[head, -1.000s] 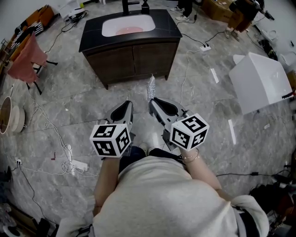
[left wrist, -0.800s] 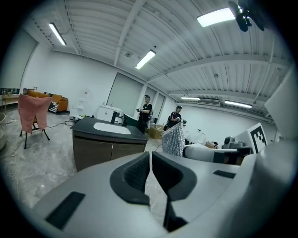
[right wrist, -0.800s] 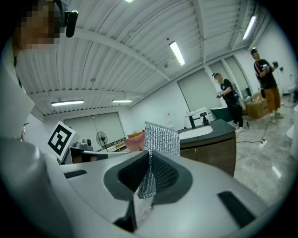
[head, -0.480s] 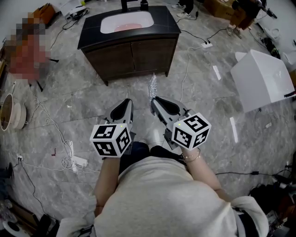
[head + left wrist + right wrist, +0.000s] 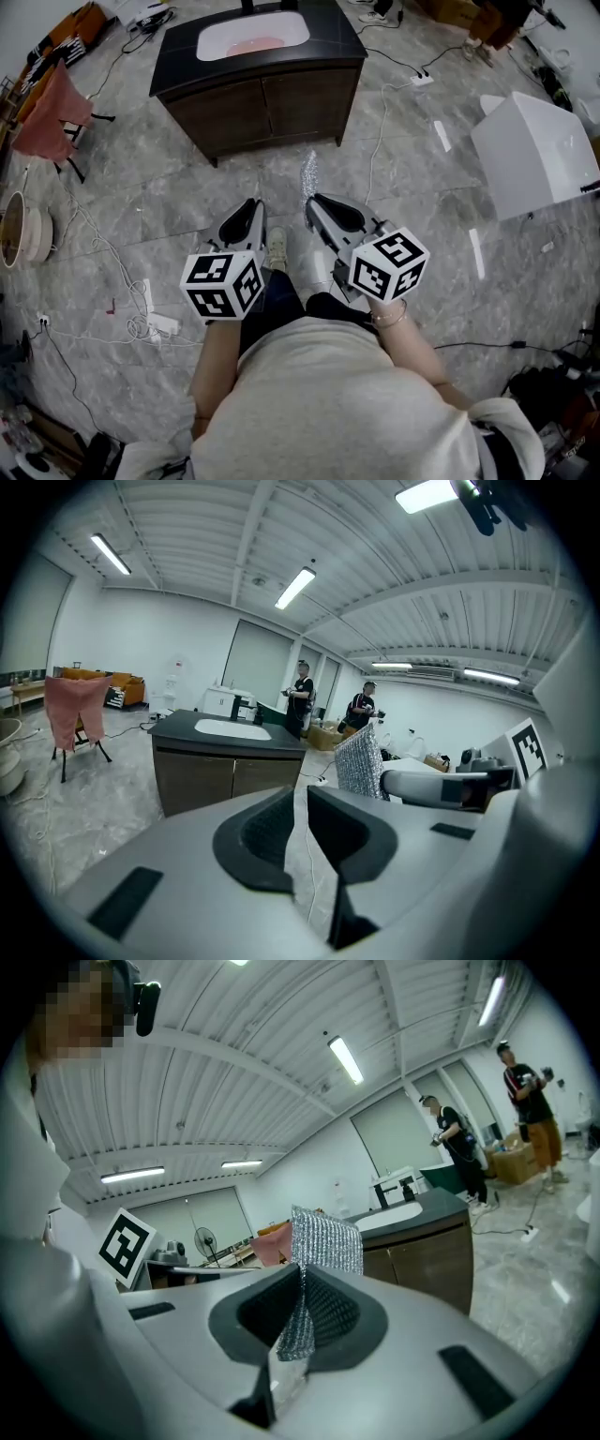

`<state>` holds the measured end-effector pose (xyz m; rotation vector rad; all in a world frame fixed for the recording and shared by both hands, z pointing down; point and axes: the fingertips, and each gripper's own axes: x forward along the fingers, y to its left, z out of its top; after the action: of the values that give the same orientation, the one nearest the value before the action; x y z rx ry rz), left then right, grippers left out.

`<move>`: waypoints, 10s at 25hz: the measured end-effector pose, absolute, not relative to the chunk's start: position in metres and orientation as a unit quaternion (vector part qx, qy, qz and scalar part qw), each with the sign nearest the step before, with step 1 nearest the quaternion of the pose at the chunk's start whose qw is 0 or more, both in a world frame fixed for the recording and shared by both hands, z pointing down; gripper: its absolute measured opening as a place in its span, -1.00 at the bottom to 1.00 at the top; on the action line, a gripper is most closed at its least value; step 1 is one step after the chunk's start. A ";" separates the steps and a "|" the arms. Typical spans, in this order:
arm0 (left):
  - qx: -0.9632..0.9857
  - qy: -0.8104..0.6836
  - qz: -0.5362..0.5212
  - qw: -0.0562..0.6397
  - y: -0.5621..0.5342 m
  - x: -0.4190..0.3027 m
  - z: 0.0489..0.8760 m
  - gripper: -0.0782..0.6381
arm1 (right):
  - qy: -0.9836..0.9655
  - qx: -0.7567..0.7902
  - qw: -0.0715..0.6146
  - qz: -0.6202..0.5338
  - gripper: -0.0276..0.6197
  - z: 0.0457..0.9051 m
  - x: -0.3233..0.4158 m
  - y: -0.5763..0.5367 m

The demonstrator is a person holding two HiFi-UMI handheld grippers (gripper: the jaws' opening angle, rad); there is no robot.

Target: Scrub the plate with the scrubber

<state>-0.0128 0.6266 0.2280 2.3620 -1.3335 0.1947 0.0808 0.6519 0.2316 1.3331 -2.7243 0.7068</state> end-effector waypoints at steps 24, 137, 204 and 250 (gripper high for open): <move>0.870 -0.449 0.053 0.198 0.355 -0.069 0.212 -0.69 | -0.867 0.455 0.022 0.201 -0.81 0.218 0.025 0.384; 0.839 -0.416 0.160 0.312 -0.130 -0.070 0.336 -0.70 | -0.834 0.427 0.149 0.316 -0.82 0.322 0.033 -0.103; 0.685 -0.452 0.314 0.476 -0.172 -0.076 0.538 -0.49 | -0.845 0.240 0.330 0.346 -0.82 0.472 0.033 -0.134; 0.703 -0.430 0.283 0.491 -0.175 -0.076 0.509 -0.66 | -0.839 0.081 0.401 0.359 -0.84 0.502 -0.036 -0.087</move>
<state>-0.0760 -0.1747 0.5092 1.7073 -1.0435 0.6862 -0.0356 -0.0872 0.5021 0.2058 -2.1221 0.9067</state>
